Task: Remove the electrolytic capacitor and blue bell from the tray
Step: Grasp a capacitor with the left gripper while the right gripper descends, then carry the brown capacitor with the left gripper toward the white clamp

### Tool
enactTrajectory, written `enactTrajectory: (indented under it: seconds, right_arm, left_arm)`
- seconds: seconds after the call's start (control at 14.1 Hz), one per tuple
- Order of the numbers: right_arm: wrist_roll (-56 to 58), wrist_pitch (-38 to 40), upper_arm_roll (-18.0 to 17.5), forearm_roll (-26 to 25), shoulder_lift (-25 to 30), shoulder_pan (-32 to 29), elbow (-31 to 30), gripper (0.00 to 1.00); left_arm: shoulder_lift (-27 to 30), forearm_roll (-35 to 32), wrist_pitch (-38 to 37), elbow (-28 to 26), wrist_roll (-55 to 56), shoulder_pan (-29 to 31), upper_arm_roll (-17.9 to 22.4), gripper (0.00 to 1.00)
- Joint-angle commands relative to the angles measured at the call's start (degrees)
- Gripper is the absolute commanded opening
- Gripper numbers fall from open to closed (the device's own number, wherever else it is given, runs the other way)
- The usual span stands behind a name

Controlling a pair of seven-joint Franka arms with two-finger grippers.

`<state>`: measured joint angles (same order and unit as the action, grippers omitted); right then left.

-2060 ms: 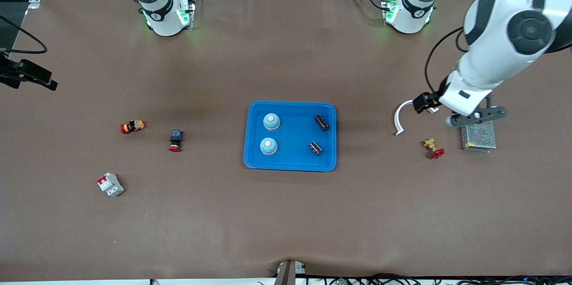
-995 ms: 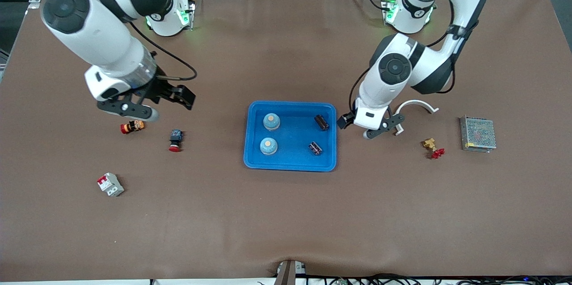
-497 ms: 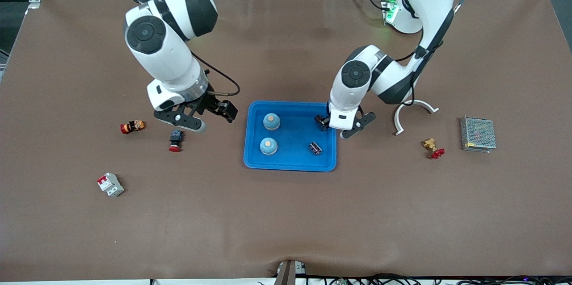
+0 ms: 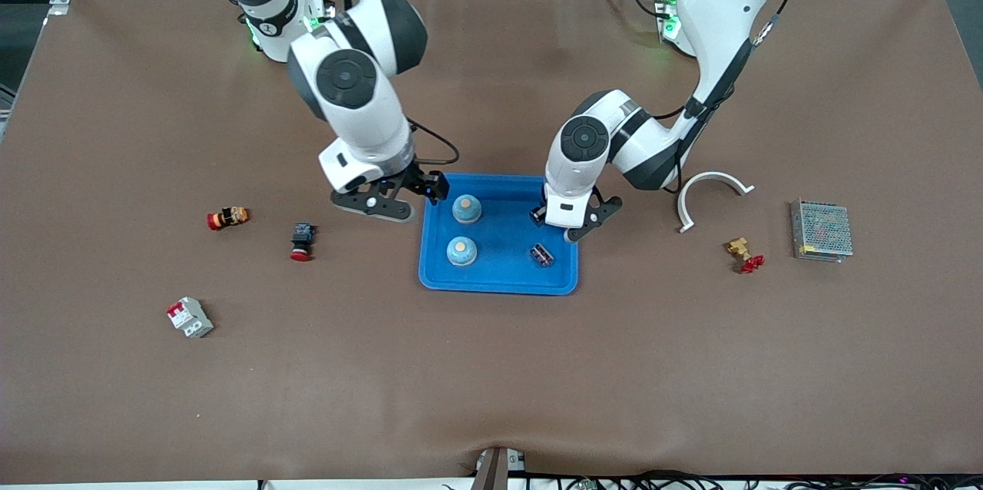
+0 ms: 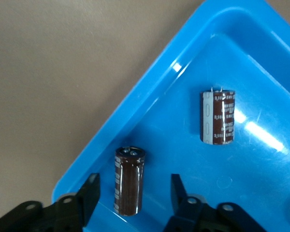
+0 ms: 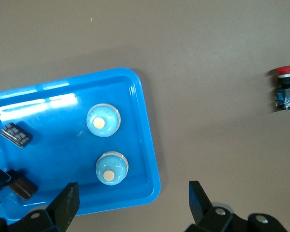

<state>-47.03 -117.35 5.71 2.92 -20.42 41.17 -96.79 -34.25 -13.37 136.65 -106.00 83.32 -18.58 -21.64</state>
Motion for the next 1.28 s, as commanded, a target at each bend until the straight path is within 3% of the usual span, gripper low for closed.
enactTrajectory:
  seconds: [0.0,0.43,0.71,0.99,1.21]
  right_arm:
    - [-0.96,-0.42,0.70,-1.34,-1.54,2.77,0.37,1.00]
    - [-1.57,-6.12,0.62,-0.55,-5.41,4.98,0.11,1.00]
    - [-2.10,-14.20,0.53,-0.55,-5.94,4.98,-3.48,1.00]
    - [-2.01,-18.69,0.53,-0.46,-7.52,6.12,-5.34,1.00]
    - [-2.01,-19.75,0.53,-0.46,-8.93,7.26,-5.43,1.00]
  left_arm:
    - [-1.78,-1.58,-0.16,1.58,1.67,-1.19,0.55,0.59]
    - [-3.19,-1.58,-0.16,1.58,2.29,-1.46,0.55,0.52]
    - [-3.54,-1.58,-0.16,1.58,2.20,-1.37,0.55,0.34]
    - [-3.02,-1.58,-0.25,2.46,1.76,-1.37,0.55,0.00]
    - [-0.57,-1.58,-2.26,4.39,1.93,-1.11,0.55,0.00]
